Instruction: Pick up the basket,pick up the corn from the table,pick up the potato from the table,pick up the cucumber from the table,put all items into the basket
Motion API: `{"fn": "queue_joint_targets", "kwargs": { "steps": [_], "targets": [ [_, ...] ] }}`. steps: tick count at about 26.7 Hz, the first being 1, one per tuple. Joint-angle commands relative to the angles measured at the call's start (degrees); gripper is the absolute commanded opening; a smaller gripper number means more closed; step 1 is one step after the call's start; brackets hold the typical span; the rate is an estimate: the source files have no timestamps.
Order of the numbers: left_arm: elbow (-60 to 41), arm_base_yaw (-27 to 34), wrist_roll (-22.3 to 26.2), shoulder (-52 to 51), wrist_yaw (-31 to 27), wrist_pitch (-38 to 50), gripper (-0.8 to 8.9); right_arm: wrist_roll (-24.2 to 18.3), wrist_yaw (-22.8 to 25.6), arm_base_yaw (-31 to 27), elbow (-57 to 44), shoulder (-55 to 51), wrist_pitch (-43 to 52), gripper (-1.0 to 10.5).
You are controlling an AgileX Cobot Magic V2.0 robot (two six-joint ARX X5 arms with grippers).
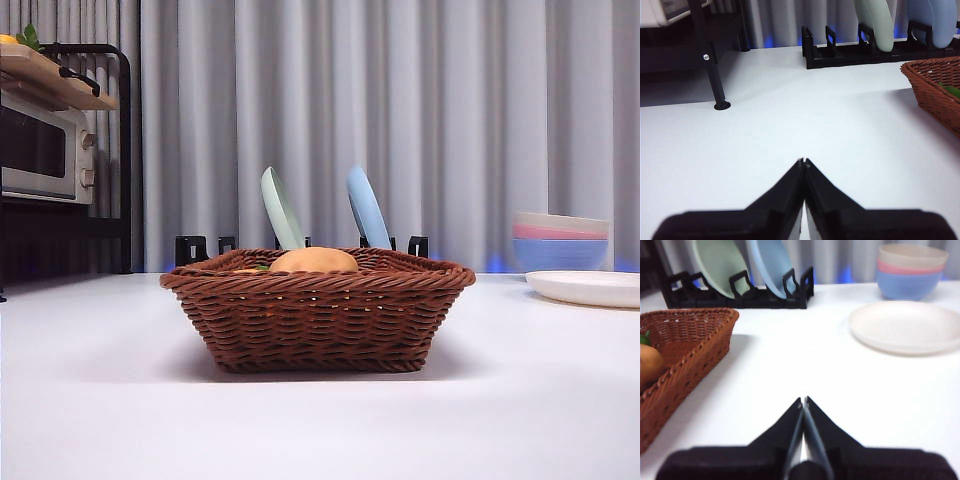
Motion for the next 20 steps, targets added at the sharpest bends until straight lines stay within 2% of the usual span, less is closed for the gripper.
{"fn": "queue_joint_targets", "kwargs": {
  "steps": [1, 20],
  "targets": [
    [-0.6, 0.2, 0.1, -0.2, 0.0, -0.2, -0.03, 3.5, 0.4, 0.1, -0.4, 0.6, -0.9, 0.0],
    [-0.6, 0.2, 0.0, -0.2, 0.0, -0.2, -0.03, 3.5, 0.3, 0.1, -0.4, 1.0, -1.0, 0.0]
  ]
}}
